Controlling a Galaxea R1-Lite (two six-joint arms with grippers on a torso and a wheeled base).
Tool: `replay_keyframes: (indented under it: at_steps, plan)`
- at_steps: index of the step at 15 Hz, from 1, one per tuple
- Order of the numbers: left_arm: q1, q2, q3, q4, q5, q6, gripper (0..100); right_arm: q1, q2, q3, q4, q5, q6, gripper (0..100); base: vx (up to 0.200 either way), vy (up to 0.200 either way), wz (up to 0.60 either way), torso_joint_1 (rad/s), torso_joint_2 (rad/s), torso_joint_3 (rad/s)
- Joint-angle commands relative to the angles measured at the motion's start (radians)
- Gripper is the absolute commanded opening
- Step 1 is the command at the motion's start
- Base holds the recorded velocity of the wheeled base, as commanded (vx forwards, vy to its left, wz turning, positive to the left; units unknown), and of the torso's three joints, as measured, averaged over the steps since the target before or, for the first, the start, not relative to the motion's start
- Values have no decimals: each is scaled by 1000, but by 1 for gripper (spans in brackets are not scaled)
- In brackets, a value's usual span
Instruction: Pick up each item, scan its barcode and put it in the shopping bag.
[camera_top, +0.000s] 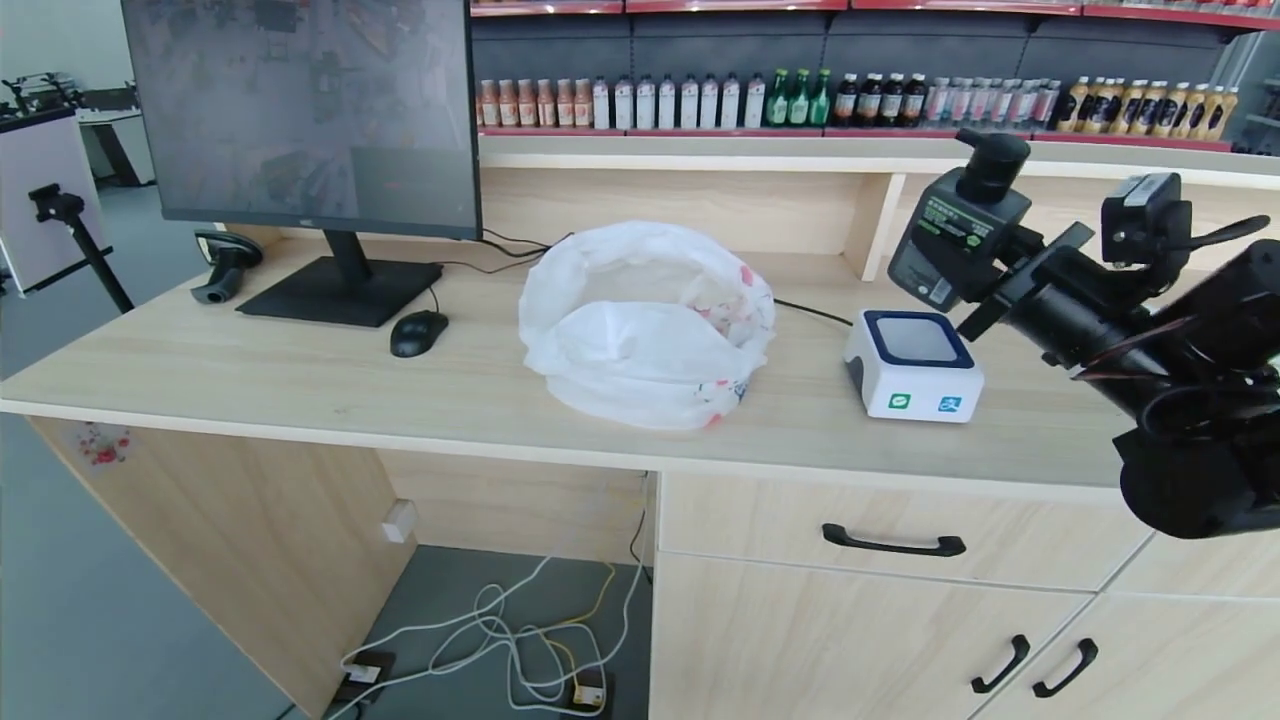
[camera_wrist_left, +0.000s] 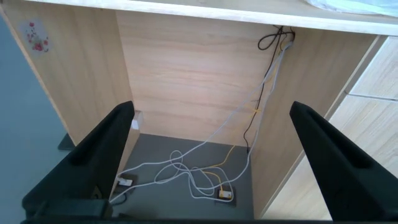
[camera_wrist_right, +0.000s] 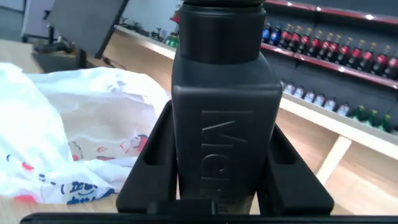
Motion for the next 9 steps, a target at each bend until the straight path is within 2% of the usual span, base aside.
replay_keyframes:
  at_steps: [1,3,4,9]
  plan:
    - [0,0,0,-1,0,0,100,-91,143,-145,0,178,-84,0,0,0,0,0,0,0]
    - [0,0,0,-2,0,0,100,-127,186,-208,0,359,-173,0,0,0,0,0,0,0]
    - [0,0,0,-2,0,2,100,-137,195,-208,0,394,-212,0,0,0,0,0,0,0]
    - [0,0,0,-2,0,5,100,-199,214,-211,0,422,-289,0,0,0,0,0,0,0]
